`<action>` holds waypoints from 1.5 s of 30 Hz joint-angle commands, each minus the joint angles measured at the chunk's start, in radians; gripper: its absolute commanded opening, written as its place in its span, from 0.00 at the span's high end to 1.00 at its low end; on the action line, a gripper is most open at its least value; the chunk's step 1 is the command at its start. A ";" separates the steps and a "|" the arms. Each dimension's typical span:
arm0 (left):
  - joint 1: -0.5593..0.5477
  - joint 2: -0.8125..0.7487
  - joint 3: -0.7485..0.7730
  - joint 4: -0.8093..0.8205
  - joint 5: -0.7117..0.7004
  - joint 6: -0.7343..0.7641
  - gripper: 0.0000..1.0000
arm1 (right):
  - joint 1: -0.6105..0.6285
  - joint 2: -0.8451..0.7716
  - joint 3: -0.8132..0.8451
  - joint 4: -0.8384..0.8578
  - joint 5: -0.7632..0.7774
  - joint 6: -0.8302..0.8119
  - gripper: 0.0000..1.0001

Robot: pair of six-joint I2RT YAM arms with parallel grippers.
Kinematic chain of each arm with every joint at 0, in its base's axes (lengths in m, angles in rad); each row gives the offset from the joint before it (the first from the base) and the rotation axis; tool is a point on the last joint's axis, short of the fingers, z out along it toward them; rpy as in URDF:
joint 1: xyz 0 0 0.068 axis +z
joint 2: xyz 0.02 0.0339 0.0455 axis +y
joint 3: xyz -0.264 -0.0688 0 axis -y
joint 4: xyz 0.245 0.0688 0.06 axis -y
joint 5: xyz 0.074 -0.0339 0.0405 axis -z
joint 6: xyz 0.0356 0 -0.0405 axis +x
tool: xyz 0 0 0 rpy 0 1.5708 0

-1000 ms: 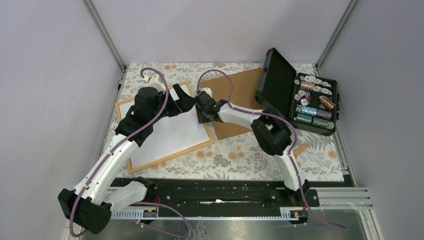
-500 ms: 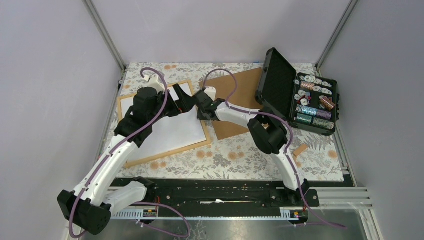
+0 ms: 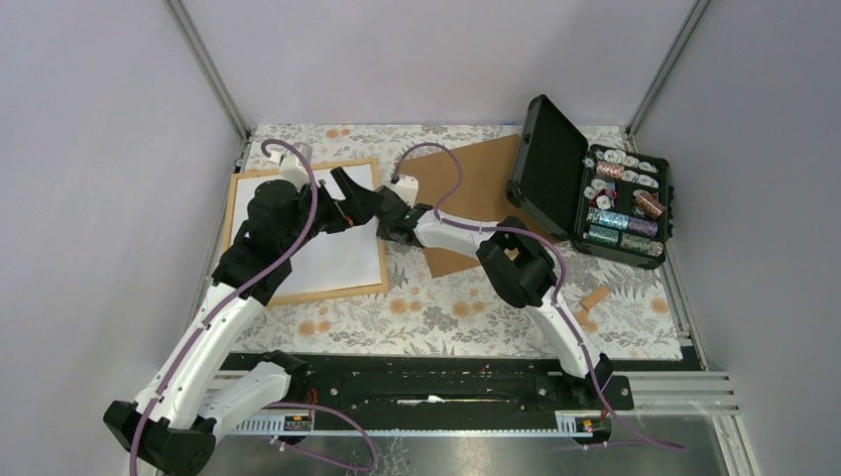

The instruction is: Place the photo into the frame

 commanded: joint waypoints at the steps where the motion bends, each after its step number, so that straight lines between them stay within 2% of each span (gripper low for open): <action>1: 0.005 -0.018 -0.012 0.037 -0.031 0.017 0.01 | 0.055 -0.051 -0.027 -0.046 -0.097 -0.084 0.77; 2: 0.005 -0.018 -0.009 0.035 -0.034 0.018 0.01 | 0.055 -0.070 -0.012 -0.072 -0.076 -0.118 0.63; 4: 0.004 -0.015 0.008 0.015 -0.041 0.024 0.01 | 0.053 -0.129 -0.016 -0.110 -0.039 -0.212 0.44; 7: 0.004 -0.020 0.024 -0.006 -0.061 0.036 0.01 | 0.034 -0.241 -0.097 -0.121 -0.004 -0.369 0.23; 8: 0.004 -0.026 0.025 -0.006 -0.071 0.035 0.01 | 0.003 -0.263 -0.117 -0.120 -0.012 -0.412 0.19; 12: 0.005 -0.042 0.013 0.034 -0.076 0.013 0.01 | -0.112 -0.241 -0.109 -0.099 -0.040 -0.533 0.17; 15: 0.004 -0.031 0.012 0.047 -0.040 0.003 0.01 | -0.183 -0.158 -0.026 -0.069 -0.039 -0.584 0.16; 21: 0.004 -0.024 -0.024 0.064 0.001 -0.010 0.01 | -0.301 0.100 0.311 -0.066 -0.090 -0.632 0.13; 26: 0.004 0.009 -0.092 0.169 -0.010 -0.023 0.01 | -0.320 0.297 0.594 -0.085 -0.088 -0.745 0.05; 28: 0.004 0.064 -0.085 0.189 -0.052 -0.011 0.01 | -0.322 0.309 0.634 -0.108 -0.094 -0.731 0.05; 31: 0.029 0.170 -0.045 0.236 -0.112 0.003 0.01 | -0.317 0.211 0.494 -0.098 -0.136 -0.675 0.05; 36: 0.113 0.383 0.059 0.386 -0.095 -0.045 0.01 | -0.291 0.029 0.208 -0.116 -0.186 -0.592 0.07; 42: 0.133 0.777 0.253 0.585 -0.023 0.013 0.01 | -0.209 -0.150 -0.056 -0.113 -0.154 -0.584 0.07; 45: 0.143 0.977 0.413 0.612 0.014 0.024 0.01 | -0.202 -0.220 -0.171 -0.081 -0.185 -0.560 0.07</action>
